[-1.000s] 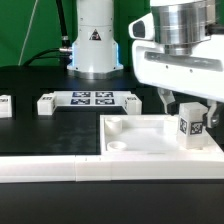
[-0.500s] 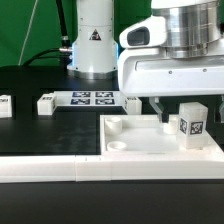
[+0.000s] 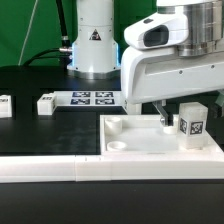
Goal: Assemble one leg
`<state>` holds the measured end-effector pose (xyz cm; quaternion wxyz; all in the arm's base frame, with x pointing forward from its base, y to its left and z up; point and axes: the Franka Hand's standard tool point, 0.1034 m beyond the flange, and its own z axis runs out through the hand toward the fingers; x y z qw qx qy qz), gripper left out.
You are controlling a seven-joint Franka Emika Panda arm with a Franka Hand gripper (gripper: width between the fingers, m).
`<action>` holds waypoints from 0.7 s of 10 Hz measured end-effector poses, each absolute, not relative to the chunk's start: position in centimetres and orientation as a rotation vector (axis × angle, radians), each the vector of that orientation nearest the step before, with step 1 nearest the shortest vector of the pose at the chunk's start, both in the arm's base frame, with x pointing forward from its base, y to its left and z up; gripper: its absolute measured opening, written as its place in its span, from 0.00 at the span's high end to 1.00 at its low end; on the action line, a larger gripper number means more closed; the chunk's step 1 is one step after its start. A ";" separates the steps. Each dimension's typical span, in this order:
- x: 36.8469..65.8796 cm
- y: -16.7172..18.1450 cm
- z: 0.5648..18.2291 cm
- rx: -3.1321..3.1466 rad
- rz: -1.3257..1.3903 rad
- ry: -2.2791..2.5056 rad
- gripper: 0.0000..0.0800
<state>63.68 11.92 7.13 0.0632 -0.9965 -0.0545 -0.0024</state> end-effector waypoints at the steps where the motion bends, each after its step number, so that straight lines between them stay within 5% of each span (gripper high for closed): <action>1: 63.7 11.9 7.1 -3.011 -0.007 -0.164 0.35; 3: 63.7 11.8 7.1 -3.014 -0.004 -0.107 0.63; 7: 63.8 11.5 7.1 -2.965 -0.002 0.403 0.63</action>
Offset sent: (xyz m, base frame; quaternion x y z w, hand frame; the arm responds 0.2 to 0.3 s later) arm 0.0000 0.0000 0.0000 0.0000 0.0000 0.0000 1.0000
